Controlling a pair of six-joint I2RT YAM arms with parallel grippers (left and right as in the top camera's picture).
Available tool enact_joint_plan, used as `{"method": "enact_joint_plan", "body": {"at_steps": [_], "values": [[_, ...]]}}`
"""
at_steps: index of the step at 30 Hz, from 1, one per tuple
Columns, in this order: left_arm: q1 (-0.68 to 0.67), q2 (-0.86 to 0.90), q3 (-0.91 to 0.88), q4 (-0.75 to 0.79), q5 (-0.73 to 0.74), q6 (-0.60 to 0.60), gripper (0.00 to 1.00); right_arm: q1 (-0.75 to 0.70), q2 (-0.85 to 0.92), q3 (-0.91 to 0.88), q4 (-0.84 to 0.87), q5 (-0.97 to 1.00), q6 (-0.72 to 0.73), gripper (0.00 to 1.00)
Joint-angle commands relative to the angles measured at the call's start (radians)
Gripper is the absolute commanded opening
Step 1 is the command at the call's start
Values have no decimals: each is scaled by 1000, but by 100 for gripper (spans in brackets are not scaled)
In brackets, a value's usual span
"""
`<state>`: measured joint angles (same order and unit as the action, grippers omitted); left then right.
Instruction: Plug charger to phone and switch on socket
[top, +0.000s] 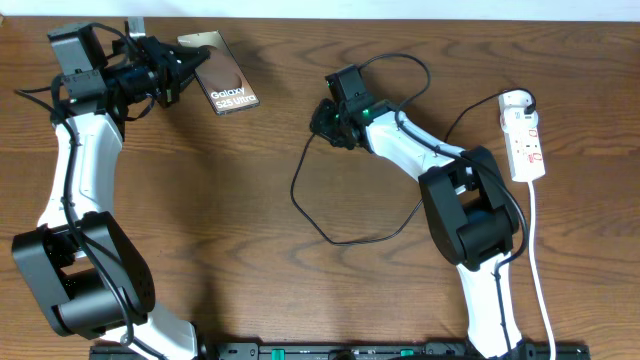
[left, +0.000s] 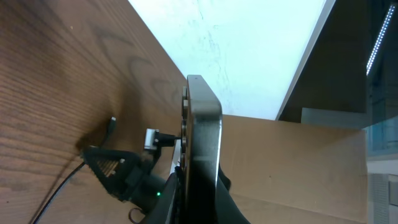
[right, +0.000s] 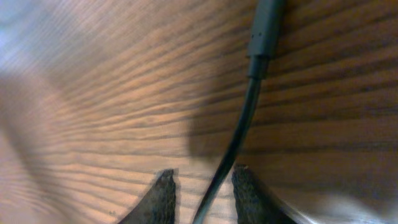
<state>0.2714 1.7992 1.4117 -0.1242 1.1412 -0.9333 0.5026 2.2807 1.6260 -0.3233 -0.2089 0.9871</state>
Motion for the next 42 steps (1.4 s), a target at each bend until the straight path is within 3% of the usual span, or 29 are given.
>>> {"method": "enact_joint_plan", "body": {"at_steps": [1,3,6,8,9,11,17,20,33,41,42], "values": [[0,-6,-1,5,25,17,7,2,37,10,-6,0,29,1],[0,-6,-1,5,25,17,7,-3,34,12,-4,-40,7,1],[0,-6,-1,5,25,18,7,-24,10,20,-6,-172,-144,1],[0,-6,-1,5,25,37,7,-44,-31,20,-19,-321,-315,1],[0,-6,-1,-2,24,47,7,-65,-64,20,-23,-511,-474,1],[0,-3,-2,-3,25,69,7,-89,-99,20,-42,-732,-636,1],[0,11,-26,-9,28,168,7,-160,-130,13,-298,-1143,-1023,1],[0,11,-61,30,25,185,7,-164,-130,-12,-402,-1216,-1166,1],[3,12,-162,59,16,253,7,-154,-130,-227,-428,-1135,-1192,1],[3,12,-187,58,18,264,7,-154,-130,-257,-417,-933,-1028,1],[3,12,-188,58,18,263,7,-154,-130,-257,-412,-913,-999,10]]}}
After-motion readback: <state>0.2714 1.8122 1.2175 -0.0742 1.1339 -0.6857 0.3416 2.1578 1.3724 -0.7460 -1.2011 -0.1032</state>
